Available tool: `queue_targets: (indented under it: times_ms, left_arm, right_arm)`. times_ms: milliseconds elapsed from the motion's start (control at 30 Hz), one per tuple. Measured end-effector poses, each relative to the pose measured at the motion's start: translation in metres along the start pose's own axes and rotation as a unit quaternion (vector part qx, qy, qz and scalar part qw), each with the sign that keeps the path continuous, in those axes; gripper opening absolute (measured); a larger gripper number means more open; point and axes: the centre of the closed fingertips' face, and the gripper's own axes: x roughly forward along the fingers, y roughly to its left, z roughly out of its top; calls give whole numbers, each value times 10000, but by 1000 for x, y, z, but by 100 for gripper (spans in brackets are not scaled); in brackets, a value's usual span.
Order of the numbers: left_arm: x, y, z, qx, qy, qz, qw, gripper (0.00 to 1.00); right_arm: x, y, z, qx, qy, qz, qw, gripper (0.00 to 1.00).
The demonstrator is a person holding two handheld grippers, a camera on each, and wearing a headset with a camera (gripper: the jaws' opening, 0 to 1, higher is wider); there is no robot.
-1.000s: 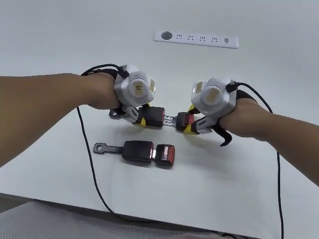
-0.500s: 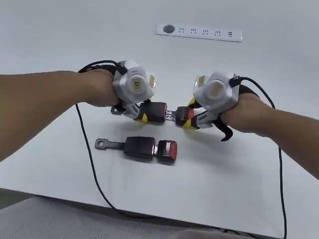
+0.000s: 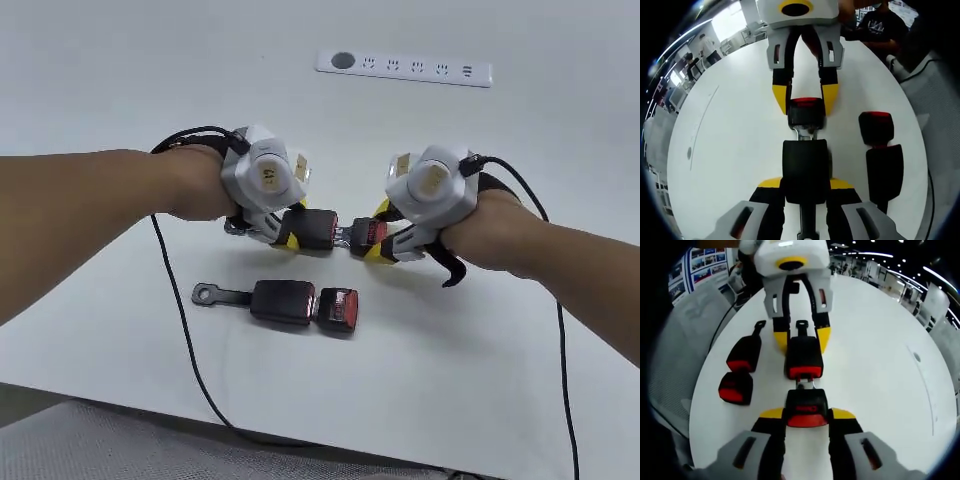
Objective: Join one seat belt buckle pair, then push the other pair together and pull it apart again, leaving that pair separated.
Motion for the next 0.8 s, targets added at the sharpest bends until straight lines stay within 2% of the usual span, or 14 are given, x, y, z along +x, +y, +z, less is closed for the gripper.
queue_targets:
  times_ms: [500, 800]
  left_arm:
    - [0, 0, -1, -115, -13, -15, 9999, 32]
    - [0, 0, -1, -119, 25, 4, 9999, 32]
  right_arm:
    - [10, -1, 14, -2, -39, -32, 10000, 32]
    - [11, -2, 12, 1, -84, 8, 10000, 32]
